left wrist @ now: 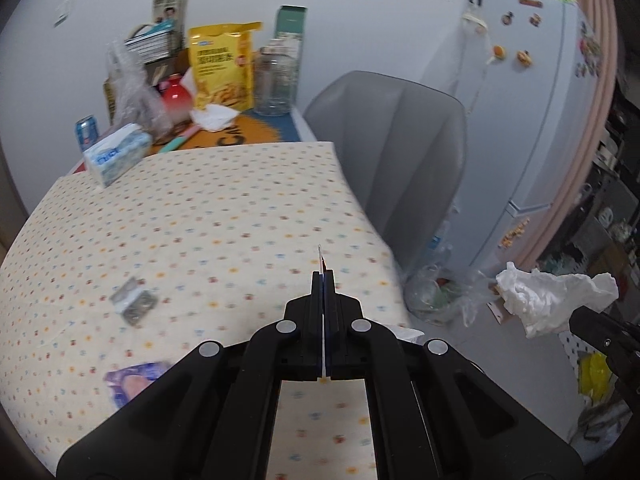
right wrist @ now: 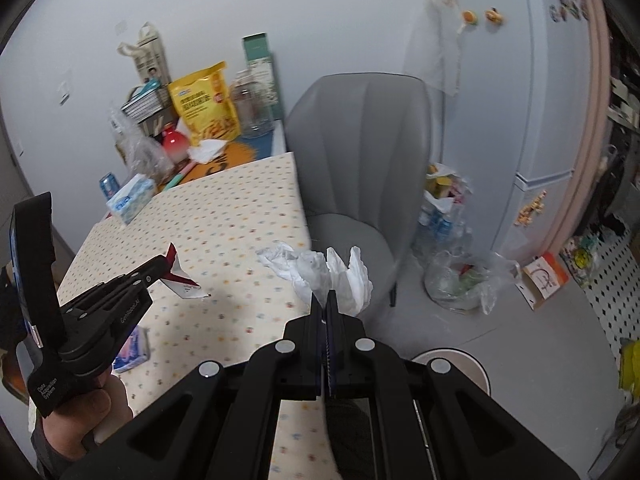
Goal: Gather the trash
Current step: 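Lift the wrapper and white plastic off the table with both tools, then carry the wrapper and plastic over the beige bin and open both tools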
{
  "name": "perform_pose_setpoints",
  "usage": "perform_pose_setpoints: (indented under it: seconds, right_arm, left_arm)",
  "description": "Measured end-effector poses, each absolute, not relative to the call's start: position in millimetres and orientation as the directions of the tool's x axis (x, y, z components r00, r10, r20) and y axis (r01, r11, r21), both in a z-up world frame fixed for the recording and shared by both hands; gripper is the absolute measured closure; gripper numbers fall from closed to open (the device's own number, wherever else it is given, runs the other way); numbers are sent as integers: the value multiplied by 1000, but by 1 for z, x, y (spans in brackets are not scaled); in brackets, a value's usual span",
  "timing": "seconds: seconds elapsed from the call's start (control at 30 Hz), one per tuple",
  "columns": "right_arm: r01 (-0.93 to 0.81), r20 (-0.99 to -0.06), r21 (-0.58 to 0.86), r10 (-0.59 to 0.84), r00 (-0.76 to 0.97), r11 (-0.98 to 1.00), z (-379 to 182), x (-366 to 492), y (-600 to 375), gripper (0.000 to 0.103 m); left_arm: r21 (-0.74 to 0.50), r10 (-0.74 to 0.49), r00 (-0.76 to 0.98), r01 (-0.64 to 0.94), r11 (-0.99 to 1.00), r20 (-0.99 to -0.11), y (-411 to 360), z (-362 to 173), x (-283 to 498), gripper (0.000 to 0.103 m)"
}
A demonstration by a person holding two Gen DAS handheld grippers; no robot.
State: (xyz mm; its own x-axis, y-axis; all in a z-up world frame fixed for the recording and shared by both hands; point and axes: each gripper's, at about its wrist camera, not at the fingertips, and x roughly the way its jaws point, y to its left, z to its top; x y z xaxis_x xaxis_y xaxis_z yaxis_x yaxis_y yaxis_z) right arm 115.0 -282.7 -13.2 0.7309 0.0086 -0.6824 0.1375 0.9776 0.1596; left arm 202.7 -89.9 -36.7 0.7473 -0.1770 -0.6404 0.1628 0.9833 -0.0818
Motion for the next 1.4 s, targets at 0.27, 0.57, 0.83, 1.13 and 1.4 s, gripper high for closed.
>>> perform_pose_setpoints:
  seconds: [0.27, 0.57, 0.83, 1.13, 1.4]
  right_arm:
    - [254, -701, 194, -47, 711, 948, -35, 97, -355, 100]
    - [338, -743, 242, -51, 668, 909, -75, 90, -417, 100]
    - [377, -775, 280, -24, 632, 883, -112, 94, -459, 98]
    - [416, -793, 304, -14, 609, 857, -139, 87, -488, 64]
    - [496, -793, 292, -82, 603, 818, -135, 59, -524, 64]
  left_arm:
    - [-45, -235, 710, 276, 960, -663, -174, -49, 198, 102]
    - [8, -254, 659, 367, 930, -708, -248, -72, 199, 102]
    - [48, -238, 625, 406, 913, -744, -289, -94, 202, 102]
    - [72, -227, 588, 441, 895, -776, -322, -117, 202, 102]
    - [63, -258, 549, 497, 865, -795, -352, -128, 193, 102]
